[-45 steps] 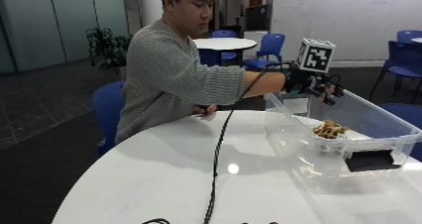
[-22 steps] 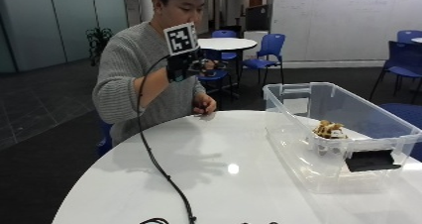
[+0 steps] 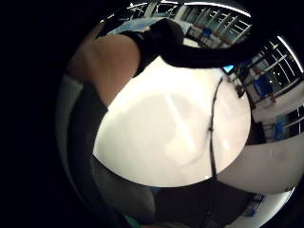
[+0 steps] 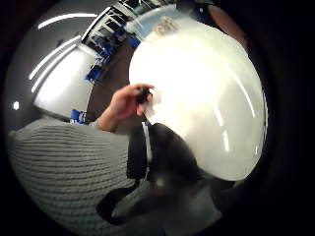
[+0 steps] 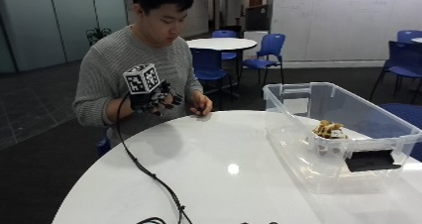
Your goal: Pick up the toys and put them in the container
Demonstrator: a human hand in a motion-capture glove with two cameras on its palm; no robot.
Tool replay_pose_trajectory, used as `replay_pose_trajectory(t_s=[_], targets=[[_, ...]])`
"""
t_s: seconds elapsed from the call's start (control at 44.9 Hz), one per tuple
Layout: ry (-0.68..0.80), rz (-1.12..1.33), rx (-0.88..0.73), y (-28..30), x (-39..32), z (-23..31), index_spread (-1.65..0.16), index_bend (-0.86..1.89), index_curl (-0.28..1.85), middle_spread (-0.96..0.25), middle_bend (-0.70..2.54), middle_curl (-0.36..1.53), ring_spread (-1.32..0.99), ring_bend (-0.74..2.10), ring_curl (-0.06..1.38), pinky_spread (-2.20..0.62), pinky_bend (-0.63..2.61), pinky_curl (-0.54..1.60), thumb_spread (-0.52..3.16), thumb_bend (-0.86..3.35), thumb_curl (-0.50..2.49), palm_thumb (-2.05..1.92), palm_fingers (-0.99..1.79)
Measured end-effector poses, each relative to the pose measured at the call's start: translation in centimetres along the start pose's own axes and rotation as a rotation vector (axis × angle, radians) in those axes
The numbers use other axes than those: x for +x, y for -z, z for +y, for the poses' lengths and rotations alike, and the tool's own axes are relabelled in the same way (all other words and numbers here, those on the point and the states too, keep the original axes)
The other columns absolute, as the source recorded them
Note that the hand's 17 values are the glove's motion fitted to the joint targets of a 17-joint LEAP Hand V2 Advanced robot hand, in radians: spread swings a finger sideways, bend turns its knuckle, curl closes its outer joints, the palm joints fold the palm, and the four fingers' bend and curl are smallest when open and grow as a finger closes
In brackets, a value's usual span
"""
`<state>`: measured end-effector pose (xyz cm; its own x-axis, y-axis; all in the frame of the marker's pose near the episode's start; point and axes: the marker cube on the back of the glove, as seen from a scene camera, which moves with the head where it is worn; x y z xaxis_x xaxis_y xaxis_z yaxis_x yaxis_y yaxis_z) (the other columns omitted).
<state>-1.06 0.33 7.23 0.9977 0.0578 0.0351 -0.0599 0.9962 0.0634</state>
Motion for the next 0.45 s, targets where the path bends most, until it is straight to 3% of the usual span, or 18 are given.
replay_pose_trajectory(t_s=[0.445], targets=[[-0.002,-0.005,-0.074,-2.5,0.1,0.8,-0.39,0.19,0.43,-0.14,0.17,0.32,-0.04,0.19,0.32,0.08,0.85,0.30,1.32,-0.04,0.18,-0.06,-0.04]])
